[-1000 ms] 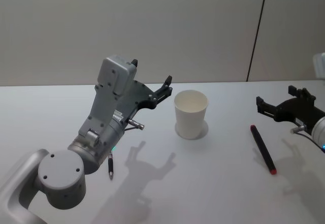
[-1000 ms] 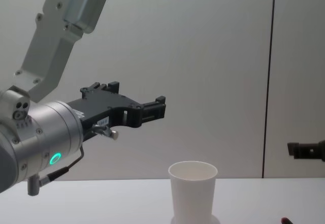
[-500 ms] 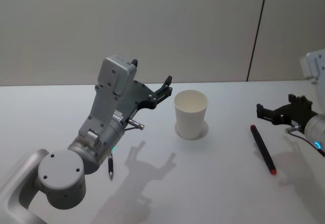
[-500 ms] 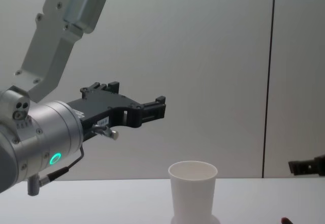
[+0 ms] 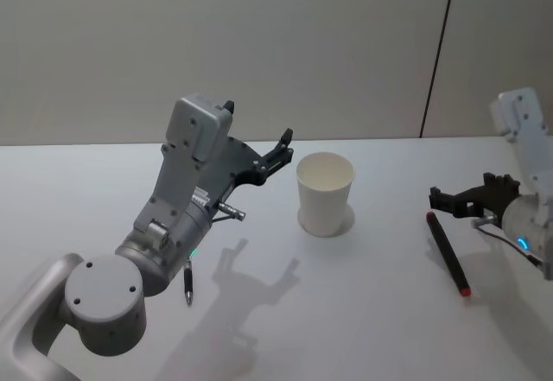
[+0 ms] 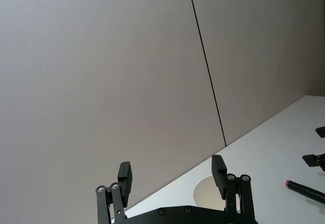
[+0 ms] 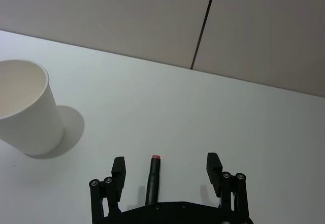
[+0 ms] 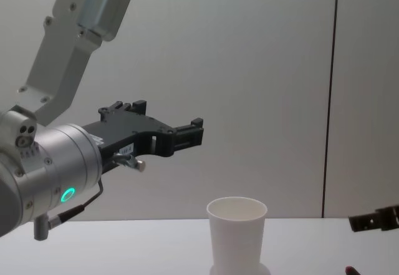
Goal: Place the pen into the pen holder.
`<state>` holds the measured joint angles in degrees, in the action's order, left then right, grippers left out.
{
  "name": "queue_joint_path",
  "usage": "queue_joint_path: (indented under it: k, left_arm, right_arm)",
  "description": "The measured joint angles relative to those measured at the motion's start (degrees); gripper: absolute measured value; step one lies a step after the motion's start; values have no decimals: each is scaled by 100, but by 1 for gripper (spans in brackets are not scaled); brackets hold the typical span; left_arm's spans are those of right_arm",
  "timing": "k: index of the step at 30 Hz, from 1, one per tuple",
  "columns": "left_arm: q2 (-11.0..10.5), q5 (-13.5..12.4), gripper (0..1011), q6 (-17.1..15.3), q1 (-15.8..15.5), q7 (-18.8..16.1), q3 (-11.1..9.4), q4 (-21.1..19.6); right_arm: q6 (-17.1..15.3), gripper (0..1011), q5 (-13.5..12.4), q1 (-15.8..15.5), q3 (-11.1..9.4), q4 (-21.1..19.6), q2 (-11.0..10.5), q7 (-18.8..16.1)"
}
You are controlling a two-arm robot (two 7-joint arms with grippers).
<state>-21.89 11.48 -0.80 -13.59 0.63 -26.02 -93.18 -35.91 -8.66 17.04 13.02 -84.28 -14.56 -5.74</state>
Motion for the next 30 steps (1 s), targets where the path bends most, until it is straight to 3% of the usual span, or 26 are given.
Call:
queue_joint_path:
  k: [30]
  left_arm:
    - [0,0,1003,0,0,0,0,0]
  right_arm:
    - [-687,1001,-46,532,69,852,457,402]
